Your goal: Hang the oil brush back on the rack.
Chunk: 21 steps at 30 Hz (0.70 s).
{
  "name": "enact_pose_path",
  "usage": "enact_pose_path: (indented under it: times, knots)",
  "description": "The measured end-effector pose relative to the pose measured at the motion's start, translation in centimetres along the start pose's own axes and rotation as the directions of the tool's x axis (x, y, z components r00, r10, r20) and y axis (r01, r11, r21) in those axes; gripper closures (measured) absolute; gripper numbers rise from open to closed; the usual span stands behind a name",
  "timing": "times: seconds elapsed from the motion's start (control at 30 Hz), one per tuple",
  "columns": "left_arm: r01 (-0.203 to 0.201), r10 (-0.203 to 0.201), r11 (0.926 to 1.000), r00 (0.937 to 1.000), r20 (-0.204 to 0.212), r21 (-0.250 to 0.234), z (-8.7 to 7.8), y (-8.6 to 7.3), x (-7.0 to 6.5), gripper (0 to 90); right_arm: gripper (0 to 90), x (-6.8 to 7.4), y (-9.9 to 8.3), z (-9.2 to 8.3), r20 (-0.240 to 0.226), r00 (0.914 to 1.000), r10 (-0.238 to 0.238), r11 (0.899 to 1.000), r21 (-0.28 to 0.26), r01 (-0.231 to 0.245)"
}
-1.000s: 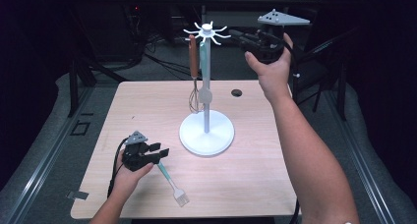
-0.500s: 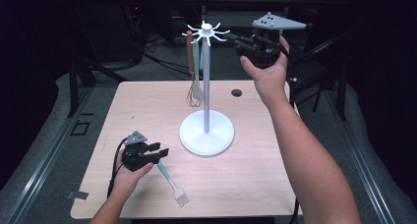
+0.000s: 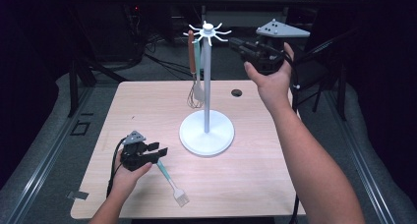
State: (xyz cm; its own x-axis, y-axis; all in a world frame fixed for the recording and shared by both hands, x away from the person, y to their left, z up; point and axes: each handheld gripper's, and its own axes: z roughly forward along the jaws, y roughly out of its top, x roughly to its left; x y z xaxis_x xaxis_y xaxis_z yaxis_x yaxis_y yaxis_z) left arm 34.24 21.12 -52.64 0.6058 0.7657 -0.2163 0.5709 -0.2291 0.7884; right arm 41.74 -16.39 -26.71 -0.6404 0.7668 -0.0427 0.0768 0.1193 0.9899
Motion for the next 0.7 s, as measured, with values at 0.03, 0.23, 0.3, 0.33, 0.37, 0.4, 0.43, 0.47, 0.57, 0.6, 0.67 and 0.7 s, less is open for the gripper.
enact_pose_path:
  times: [0.03,0.23,0.3,0.33,0.37,0.4,0.43,0.47,0.57,0.6,0.67,0.7]
  knots:
    - [0.004,-0.004,1.0,1.0,-0.002,0.002,-0.1,0.0,0.0,52.3,86.3,0.1,-0.2,-0.2,0.001,1.0,-0.001,1.0,0.01,0.001]
    - [0.003,-0.003,1.0,1.0,-0.004,0.002,-0.2,0.0,0.2,52.3,82.4,0.9,-1.7,-1.5,-0.006,0.9999,0.013,1.0,0.004,-0.013]
    - [0.007,-0.007,1.0,0.9999,-0.008,0.002,-0.1,0.0,0.2,52.3,81.2,1.2,-2.3,-1.8,-0.003,0.9999,0.015,1.0,0.015,-0.015]
    - [0.007,-0.007,1.0,0.9999,-0.008,0.004,-0.2,0.0,0.2,52.3,80.7,1.4,-2.6,-2.0,-0.005,0.9998,0.018,1.0,0.015,-0.017]
    - [0.006,-0.006,1.0,0.9999,-0.01,0.003,-0.2,0.0,0.3,52.3,80.6,1.5,-3.0,-2.2,-0.007,0.9998,0.02,1.0,0.019,-0.019]
    - [0.008,-0.008,1.0,0.9999,-0.011,-0.001,-0.2,0.0,0.3,52.3,80.4,1.7,-3.4,-2.4,-0.006,0.9999,0.016,1.0,0.026,-0.016]
    - [0.009,-0.009,1.0,0.9999,-0.011,0.002,-0.3,0.0,0.4,52.3,79.5,1.9,-3.8,-2.6,0.001,1.0,0.01,0.999,0.033,-0.01]
    - [0.016,-0.016,0.9999,0.9998,-0.013,-0.002,-0.3,0.0,0.4,52.3,78.9,2.0,-4.2,-2.8,0.0,1.0,0.008,0.999,0.038,-0.008]
    - [0.017,-0.017,0.9998,0.9997,-0.015,-0.006,-0.4,0.0,0.4,52.3,76.6,2.4,-5.7,-3.3,-0.007,0.9998,0.019,0.998,0.053,-0.018]
    - [0.019,-0.019,0.9998,0.9997,-0.015,-0.008,-0.4,0.0,0.5,52.3,75.9,2.5,-6.3,-3.5,-0.007,0.9998,0.019,0.998,0.062,-0.018]
    - [0.021,-0.021,0.9998,0.9996,-0.017,-0.007,-0.5,0.0,0.5,52.3,74.9,2.8,-7.5,-3.8,-0.012,0.9995,0.028,0.997,0.078,-0.027]
    - [0.019,-0.019,0.9998,0.9997,-0.017,-0.004,-0.5,0.0,0.6,52.3,74.1,2.9,-8.1,-3.9,-0.012,0.9995,0.031,0.996,0.086,-0.03]
